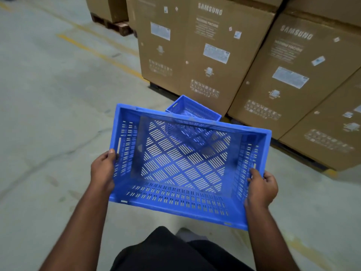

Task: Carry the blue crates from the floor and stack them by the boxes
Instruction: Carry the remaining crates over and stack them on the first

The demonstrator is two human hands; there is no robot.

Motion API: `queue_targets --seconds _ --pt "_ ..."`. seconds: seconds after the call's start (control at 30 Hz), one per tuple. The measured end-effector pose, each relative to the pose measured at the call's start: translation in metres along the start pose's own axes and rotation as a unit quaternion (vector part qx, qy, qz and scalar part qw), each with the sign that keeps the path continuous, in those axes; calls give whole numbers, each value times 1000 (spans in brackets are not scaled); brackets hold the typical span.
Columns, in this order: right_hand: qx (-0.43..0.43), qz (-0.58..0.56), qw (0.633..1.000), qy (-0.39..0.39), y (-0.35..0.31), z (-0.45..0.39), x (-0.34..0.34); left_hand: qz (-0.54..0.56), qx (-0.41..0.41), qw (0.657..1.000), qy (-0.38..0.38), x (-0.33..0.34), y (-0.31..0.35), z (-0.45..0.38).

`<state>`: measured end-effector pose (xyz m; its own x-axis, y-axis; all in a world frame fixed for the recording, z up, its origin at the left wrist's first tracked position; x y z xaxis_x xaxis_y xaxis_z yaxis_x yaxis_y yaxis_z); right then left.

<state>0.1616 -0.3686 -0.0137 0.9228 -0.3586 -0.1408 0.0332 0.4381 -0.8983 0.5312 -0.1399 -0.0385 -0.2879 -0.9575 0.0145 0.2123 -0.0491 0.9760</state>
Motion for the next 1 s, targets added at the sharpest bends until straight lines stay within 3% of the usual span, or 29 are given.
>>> queue_targets --seconds 0.2,0.43,0.77,1.0 --pt "0 -50 998 40 -7 -30 79 -36 39 996 -75 62 15 -86" --pt "10 -115 992 47 -26 -108 208 -39 67 993 -84 169 29 -224" --pt "12 -108 992 70 -110 -205 349 -40 57 991 -113 330 55 -393" --pt "27 -119 983 137 -135 -272 446 -56 29 983 -170 448 48 -515"
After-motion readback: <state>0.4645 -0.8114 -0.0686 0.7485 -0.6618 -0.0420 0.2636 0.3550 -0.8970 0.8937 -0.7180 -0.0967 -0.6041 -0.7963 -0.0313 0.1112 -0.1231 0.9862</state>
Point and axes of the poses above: each hand's wrist, its own z-axis away from the middle knuckle, its own x-axis out of the palm, y = z × x, the point moved 1 cm from there along -z, towards the middle knuckle, and after that the axes turned 12 degrees about x, right-handed, at the moved point
